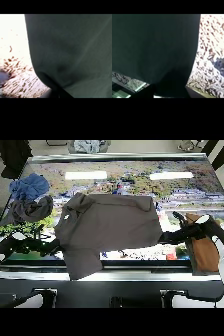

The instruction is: Fold the shirts.

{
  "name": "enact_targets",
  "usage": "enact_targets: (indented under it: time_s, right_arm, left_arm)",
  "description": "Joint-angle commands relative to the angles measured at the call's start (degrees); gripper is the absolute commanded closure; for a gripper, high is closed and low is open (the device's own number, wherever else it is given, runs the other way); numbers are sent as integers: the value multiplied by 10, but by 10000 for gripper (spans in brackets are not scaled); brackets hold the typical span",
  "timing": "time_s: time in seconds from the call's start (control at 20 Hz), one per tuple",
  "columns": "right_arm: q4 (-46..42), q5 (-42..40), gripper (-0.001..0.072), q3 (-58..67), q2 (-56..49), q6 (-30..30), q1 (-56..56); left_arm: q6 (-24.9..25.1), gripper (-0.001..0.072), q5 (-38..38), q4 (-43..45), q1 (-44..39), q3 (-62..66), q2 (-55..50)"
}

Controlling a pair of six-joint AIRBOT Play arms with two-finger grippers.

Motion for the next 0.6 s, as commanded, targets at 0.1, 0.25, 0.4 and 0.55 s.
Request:
enact_targets:
  time_s: [0.1,0.25,0.4,0.55]
  right_arm:
    - [6,-34,652,-3,-12,21,0]
    - [8,-12,656,10,6,-25,0]
    - [9,15,656,88,83,-95,0]
    - [10,-17,654,240,205,-125,0]
  left_arm:
    - [17,673,-5,-1,0,8,1]
    - [28,676,-30,0,0,53,5]
    - [31,677,-67,0,0,184,62]
    - [20,677,-69,0,0,390,154]
